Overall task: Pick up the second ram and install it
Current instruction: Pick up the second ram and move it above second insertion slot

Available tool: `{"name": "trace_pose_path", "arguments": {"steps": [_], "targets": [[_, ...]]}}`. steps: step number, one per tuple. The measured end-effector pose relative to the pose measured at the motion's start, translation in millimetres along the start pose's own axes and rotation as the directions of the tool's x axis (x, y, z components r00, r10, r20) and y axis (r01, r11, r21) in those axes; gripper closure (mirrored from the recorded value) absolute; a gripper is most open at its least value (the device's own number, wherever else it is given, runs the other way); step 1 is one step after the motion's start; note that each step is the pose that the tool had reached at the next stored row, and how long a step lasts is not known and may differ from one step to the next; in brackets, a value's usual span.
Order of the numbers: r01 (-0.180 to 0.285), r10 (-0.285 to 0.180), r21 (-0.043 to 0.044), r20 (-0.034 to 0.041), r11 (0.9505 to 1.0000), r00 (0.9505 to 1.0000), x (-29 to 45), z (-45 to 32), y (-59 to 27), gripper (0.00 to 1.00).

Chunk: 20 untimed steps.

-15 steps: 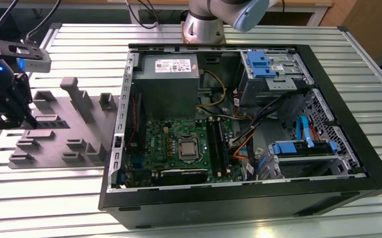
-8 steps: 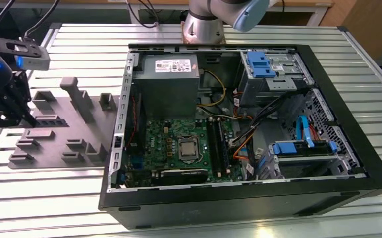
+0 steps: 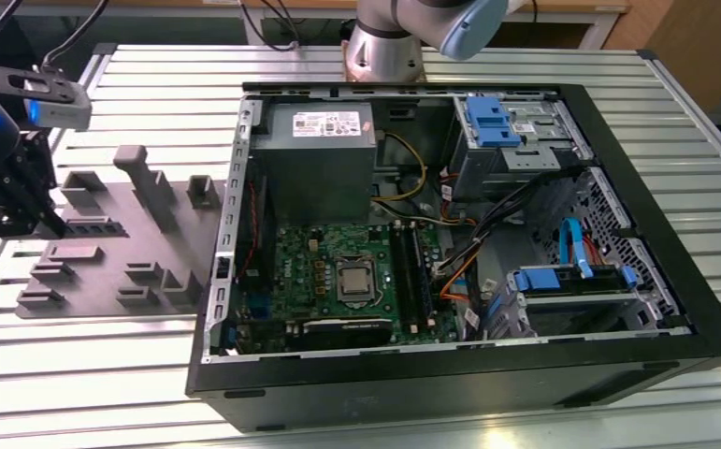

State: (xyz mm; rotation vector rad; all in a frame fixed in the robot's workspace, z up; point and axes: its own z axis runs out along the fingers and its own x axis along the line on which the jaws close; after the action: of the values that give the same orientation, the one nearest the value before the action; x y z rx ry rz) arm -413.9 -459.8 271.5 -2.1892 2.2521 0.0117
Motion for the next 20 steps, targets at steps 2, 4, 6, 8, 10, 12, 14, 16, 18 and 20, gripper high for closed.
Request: {"name": "trace_pose_path", "arguments": {"steps": [2, 4, 6, 8, 10, 12, 14, 16, 18, 20], "targets": [[0.0, 0.0, 0.0, 0.0, 1.0, 1.0, 0.0, -1.1, 0.0, 0.86], [0.0, 0.0, 0.0001, 0.0001, 1.0, 1.0, -0.1, -2.4, 0.0, 0.86], [0.0, 0.0, 0.0, 0.0, 1.0, 1.0, -0.2, -3.9, 0.0, 0.86], [0.0, 0.0, 0.0, 0.0, 1.0, 1.0, -0.2, -5.3, 0.0, 0.86], [0.0, 0.0, 0.0, 0.0, 1.0, 1.0, -0.3, -6.9, 0.1, 0.86], [0.0, 0.0, 0.0, -0.0001, 1.0, 1.0, -0.3, -9.0, 0.1, 0.86], [0.0, 0.0, 0.0, -0.0001, 1.0, 1.0, -0.4, -11.5, 0.1, 0.86], [0.0, 0.0, 0.0001, -0.0001, 1.0, 1.0, -0.6, -13.9, 0.1, 0.86], [0.0, 0.0, 0.0, -0.0001, 1.0, 1.0, -0.7, -16.2, 0.1, 0.86], [0.0, 0.0, 0.0001, -0.0002, 1.0, 1.0, -0.8, -19.1, 0.1, 0.86]]}}
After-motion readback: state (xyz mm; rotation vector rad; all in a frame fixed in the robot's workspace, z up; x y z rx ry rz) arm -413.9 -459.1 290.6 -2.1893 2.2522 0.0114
